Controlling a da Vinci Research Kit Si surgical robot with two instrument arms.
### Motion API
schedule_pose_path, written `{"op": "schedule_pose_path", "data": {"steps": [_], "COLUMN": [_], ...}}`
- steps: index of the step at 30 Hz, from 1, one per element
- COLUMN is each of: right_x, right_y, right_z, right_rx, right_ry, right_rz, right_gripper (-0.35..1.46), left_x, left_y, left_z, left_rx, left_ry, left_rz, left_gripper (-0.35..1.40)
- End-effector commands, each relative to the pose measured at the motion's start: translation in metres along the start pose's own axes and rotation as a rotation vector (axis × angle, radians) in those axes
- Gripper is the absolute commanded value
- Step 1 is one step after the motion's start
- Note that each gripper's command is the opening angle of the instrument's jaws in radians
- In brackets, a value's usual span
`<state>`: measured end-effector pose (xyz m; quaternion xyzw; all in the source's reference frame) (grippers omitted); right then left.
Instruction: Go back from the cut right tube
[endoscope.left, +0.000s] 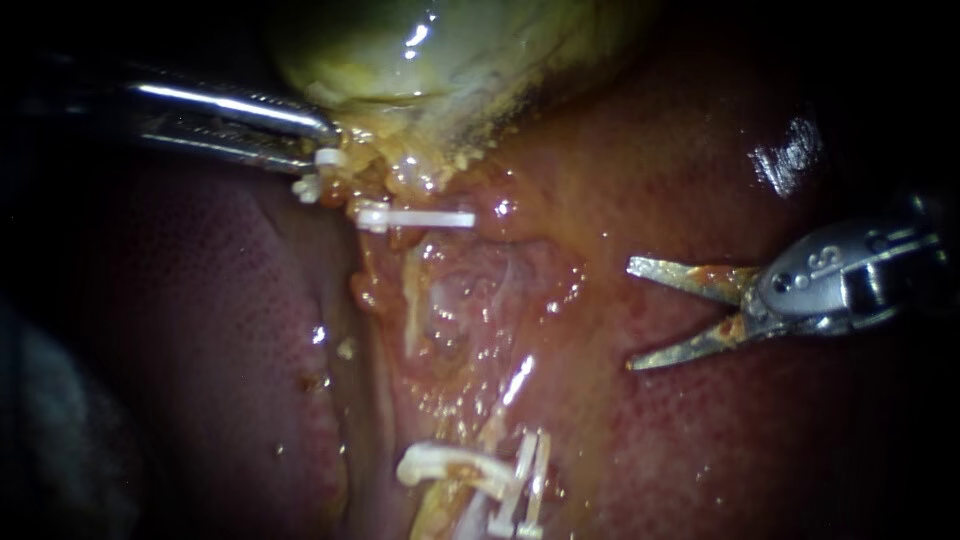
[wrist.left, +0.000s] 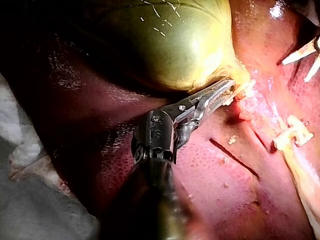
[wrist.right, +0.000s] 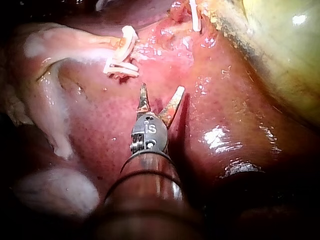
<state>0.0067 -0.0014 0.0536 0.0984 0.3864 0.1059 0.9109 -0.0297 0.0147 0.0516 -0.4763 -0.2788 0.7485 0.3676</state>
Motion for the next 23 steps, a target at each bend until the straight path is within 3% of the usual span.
{"op": "schedule_pose_path", "data": {"steps": [1,3,10,23], "right_x": [0.0,0.0,0.0001,0.0001], "right_y": [0.0,0.0,0.0,0.0001], "right_z": [0.0001,0.0001,0.0001,0.0001], "right_rx": [0.009,0.038,0.039,0.044], "right_ry": [0.002,0.012,0.012,0.014], "right_rz": [0.002,0.001,0.001,0.002], "right_gripper": [1.45,1.45,1.45,1.45], "left_x": [-0.0002,-0.0008,-0.0026,-0.0028], "left_y": [-0.0002,-0.0007,-0.0023,-0.0024], "left_z": [0.0004,0.0013,0.0037,0.0038], "left_rx": [0.003,0.0,-0.008,-0.009], "left_ry": [0.0,-0.002,-0.012,-0.019], "left_rz": [0.002,0.006,-0.005,-0.004], "left_gripper": [-0.35,-0.35,-0.35,-0.35]}}
